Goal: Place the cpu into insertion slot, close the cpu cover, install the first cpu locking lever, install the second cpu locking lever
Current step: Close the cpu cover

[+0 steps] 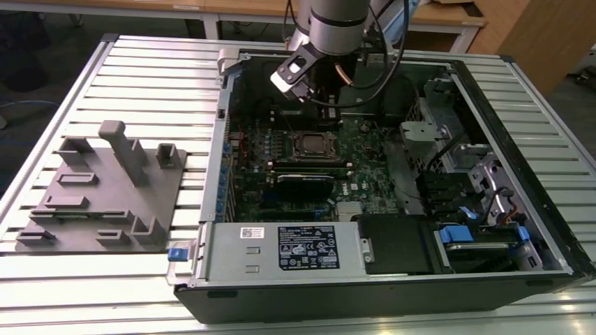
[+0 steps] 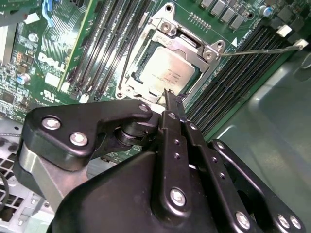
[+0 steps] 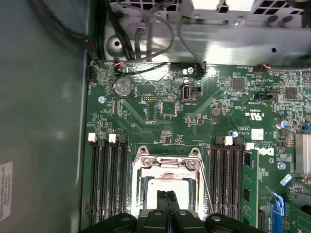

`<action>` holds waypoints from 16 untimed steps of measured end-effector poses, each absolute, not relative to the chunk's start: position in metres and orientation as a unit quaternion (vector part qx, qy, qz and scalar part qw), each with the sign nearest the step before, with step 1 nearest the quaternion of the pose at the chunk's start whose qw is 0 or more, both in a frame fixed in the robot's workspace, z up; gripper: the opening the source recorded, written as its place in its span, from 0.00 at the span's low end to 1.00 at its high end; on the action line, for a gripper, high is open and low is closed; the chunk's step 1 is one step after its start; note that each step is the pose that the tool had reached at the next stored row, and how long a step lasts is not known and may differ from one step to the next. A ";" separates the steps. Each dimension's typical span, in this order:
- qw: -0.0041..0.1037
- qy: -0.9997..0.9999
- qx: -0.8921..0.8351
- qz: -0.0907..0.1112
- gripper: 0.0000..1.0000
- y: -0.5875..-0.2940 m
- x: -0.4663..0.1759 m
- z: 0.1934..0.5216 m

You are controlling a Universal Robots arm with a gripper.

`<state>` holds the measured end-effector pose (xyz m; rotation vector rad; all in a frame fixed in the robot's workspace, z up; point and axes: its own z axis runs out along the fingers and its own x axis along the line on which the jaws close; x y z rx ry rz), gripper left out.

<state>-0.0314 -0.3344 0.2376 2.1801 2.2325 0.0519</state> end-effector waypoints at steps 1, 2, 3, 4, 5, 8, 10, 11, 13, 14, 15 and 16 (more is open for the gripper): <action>0.010 0.715 0.698 0.017 0.10 -0.334 -0.031 0.238; 0.010 0.715 0.698 0.017 0.10 -0.334 -0.031 0.238; 0.010 0.715 0.698 0.017 0.10 -0.334 -0.031 0.238; 0.010 0.715 0.698 0.017 0.10 -0.334 -0.031 0.238; 0.010 0.715 0.698 0.017 0.10 -0.334 -0.031 0.238; 0.010 0.721 0.693 0.017 0.10 -0.334 -0.031 0.238; 0.010 0.731 0.682 0.017 0.10 -0.334 -0.031 0.237; 0.010 0.736 0.677 0.017 0.10 -0.334 -0.031 0.237; 0.010 0.741 0.671 0.017 0.10 -0.334 -0.031 0.237; 0.010 0.742 0.670 0.017 0.10 -0.334 -0.031 0.237; 0.010 0.742 0.670 0.017 0.10 -0.334 -0.031 0.237; 0.010 0.742 0.670 0.017 0.10 -0.334 -0.031 0.237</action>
